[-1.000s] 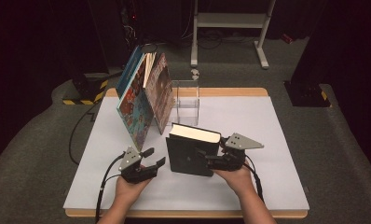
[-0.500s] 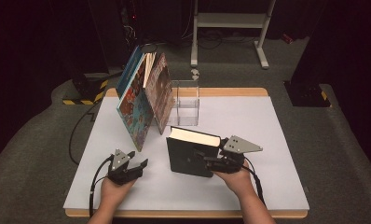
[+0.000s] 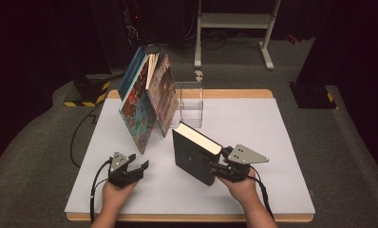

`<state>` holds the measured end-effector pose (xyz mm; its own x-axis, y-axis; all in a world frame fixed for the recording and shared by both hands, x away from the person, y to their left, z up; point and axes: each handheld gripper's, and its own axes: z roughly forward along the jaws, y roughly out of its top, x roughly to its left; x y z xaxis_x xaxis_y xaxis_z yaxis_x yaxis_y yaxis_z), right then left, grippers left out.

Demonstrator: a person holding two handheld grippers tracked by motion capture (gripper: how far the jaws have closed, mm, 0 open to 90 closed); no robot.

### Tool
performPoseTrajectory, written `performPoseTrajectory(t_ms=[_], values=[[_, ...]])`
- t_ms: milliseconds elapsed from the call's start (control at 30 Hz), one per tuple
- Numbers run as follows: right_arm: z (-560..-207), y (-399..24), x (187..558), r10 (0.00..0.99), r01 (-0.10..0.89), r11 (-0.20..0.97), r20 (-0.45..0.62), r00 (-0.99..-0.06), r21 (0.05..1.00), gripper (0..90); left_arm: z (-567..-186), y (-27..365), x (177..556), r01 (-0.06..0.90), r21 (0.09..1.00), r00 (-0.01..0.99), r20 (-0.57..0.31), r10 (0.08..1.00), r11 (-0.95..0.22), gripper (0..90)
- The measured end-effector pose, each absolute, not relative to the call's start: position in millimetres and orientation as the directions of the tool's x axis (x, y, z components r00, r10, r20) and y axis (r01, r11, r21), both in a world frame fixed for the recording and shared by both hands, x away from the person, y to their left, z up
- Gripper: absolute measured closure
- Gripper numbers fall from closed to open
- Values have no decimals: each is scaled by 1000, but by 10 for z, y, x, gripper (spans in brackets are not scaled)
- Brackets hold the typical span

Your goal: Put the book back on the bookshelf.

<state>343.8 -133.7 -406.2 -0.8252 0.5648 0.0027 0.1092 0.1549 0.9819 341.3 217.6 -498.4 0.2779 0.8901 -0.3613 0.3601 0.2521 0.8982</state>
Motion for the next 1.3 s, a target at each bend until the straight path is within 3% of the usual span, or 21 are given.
performPoseTrajectory(t_ms=[333, 867, 1200, 1300], values=[[-4055, -1328, 3424, 611, 116, 144, 4, -792, 983, 542, -4995, 2135, 3403, 351, 910, 286, -328, 900, 220, 357], [-4023, -1541, 3495, 763, 115, 104, -5, -646, 988, 544, -4997, 2138, 3406, 358, 910, 287, -322, 902, 210, 358], [-4102, -1616, 3444, 766, 107, 91, -1, -642, 990, 530, -5000, 2120, 3404, 357, 913, 288, -308, 907, 197, 358], [-4115, -1632, 3430, 761, 104, 92, -3, -648, 990, 526, -4997, 2118, 3391, 345, 918, 292, -302, 908, 194, 394]])
